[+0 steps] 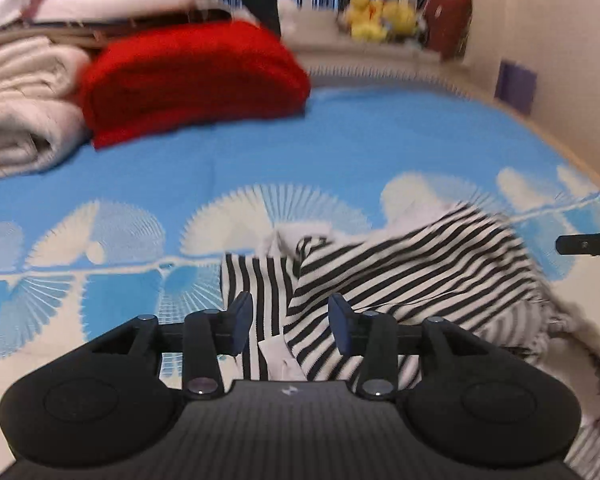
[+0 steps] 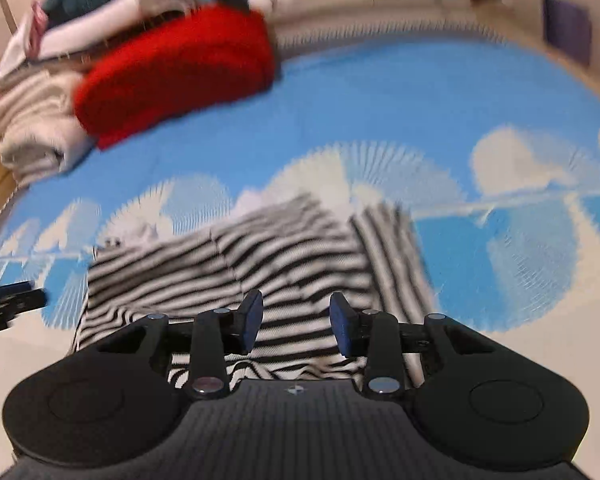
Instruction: Fold small clothes
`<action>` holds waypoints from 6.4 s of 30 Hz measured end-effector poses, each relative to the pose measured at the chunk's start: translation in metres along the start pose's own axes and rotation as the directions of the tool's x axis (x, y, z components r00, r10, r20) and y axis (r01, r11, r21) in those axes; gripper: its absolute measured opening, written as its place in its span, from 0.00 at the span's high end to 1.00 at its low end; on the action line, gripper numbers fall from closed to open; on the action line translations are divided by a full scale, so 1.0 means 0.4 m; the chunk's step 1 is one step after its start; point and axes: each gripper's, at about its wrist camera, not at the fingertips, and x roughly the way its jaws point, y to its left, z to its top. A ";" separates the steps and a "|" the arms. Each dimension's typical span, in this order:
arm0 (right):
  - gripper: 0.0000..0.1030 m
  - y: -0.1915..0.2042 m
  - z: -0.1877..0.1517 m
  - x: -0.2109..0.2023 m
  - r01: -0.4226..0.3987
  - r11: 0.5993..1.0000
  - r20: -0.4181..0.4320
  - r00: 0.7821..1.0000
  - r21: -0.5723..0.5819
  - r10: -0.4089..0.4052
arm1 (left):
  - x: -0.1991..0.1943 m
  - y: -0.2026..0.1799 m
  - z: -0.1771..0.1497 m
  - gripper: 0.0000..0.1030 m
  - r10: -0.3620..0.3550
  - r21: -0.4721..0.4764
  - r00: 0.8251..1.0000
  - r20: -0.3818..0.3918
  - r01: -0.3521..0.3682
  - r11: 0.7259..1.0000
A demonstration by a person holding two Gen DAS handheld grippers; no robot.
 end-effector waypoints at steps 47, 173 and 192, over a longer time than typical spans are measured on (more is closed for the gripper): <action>0.52 -0.386 -0.549 -0.366 0.426 0.899 -0.384 0.851 0.101 -0.360 | -0.333 0.220 -0.541 0.27 0.032 -0.133 0.888 -0.458 -0.105 0.986; 0.42 0.033 -0.252 -0.087 -0.213 0.867 -0.175 0.973 -0.450 0.148 | -0.117 0.677 -0.172 0.36 -0.195 -0.842 0.979 -0.064 0.052 0.538; 0.40 0.071 -0.281 0.029 -0.016 0.764 -0.106 0.992 -0.645 -0.069 | 0.050 0.123 -0.225 0.27 -0.023 0.424 0.977 -0.212 0.113 0.899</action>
